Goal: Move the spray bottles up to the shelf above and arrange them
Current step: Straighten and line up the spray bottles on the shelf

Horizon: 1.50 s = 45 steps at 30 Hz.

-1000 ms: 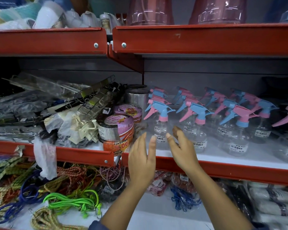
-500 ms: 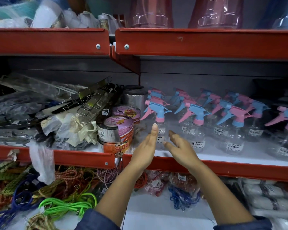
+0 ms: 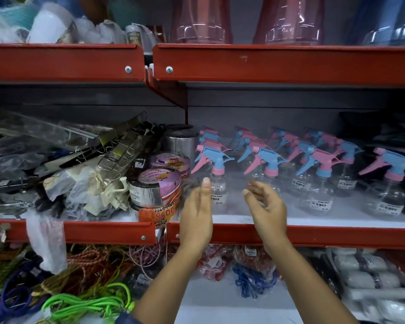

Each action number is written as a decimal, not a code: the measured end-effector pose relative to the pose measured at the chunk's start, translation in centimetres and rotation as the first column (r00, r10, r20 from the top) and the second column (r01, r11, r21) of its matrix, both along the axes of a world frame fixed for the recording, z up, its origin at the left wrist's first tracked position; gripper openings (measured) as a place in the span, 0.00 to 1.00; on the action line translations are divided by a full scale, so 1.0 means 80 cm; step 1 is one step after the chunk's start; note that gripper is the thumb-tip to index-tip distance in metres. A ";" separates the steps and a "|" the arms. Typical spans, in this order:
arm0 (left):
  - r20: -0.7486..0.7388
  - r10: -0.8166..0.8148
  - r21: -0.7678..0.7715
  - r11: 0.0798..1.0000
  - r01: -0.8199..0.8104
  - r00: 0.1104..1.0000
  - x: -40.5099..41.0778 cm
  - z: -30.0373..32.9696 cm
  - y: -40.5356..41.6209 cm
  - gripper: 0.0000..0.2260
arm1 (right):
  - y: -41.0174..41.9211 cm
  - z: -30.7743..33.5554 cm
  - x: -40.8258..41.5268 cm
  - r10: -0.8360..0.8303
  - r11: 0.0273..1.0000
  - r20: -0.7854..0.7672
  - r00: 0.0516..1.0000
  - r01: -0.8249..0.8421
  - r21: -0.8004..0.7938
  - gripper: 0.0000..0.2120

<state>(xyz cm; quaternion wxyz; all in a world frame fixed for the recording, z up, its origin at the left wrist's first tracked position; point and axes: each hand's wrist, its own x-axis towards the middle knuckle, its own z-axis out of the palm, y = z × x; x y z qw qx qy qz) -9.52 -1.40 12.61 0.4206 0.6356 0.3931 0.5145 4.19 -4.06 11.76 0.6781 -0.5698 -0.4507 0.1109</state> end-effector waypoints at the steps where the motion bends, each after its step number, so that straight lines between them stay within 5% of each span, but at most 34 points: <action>1: 0.058 0.043 0.038 0.998 -0.045 0.997 0.005 0.000 -0.003 0.21 | -0.008 -0.001 0.003 -0.078 0.993 -0.030 0.996 0.081 0.084 0.10; 5: 0.149 -0.053 0.018 0.999 0.051 0.987 0.041 0.000 -0.009 0.27 | -0.030 0.001 0.035 -0.262 0.948 -0.075 0.962 0.271 0.168 0.09; 9: 0.015 -0.322 -0.234 0.919 0.317 0.946 0.083 0.008 -0.017 0.43 | -0.033 0.005 0.077 -0.154 0.974 0.072 0.985 0.164 -0.159 0.23; 11: 0.002 -0.390 -0.292 0.881 0.373 0.921 0.098 0.013 -0.021 0.43 | -0.035 0.008 0.087 -0.044 0.956 0.103 0.994 0.072 -0.285 0.28; 21: 0.073 -0.393 -0.341 0.854 0.394 0.916 0.124 0.030 -0.024 0.39 | -0.046 0.027 0.093 0.123 0.920 0.020 0.992 -0.106 -0.377 0.22; 28: 0.050 -0.347 -0.345 0.874 0.342 0.936 0.132 0.031 -0.026 0.39 | -0.046 0.030 0.099 0.243 0.881 -0.002 0.970 -0.221 -0.419 0.28; 34: 0.060 -0.249 -0.340 0.905 0.254 0.967 0.140 0.026 -0.029 0.40 | -0.050 0.029 0.104 0.270 0.890 -0.034 0.962 -0.263 -0.373 0.29; 37: 0.110 -0.031 -0.255 0.965 0.058 0.993 0.151 0.012 -0.039 0.42 | -0.057 0.012 0.115 0.061 0.980 0.031 0.998 -0.054 -0.191 0.24; 40: 0.241 0.123 -0.129 0.987 -0.094 0.963 0.167 0.000 -0.056 0.27 | -0.077 0.005 0.140 -0.169 0.983 0.000 0.986 0.168 0.076 0.15; 45: 0.203 -0.096 -0.182 0.974 0.133 0.975 0.211 0.002 -0.072 0.32 | -0.096 0.008 0.197 -0.215 0.976 -0.024 0.976 0.215 0.009 0.17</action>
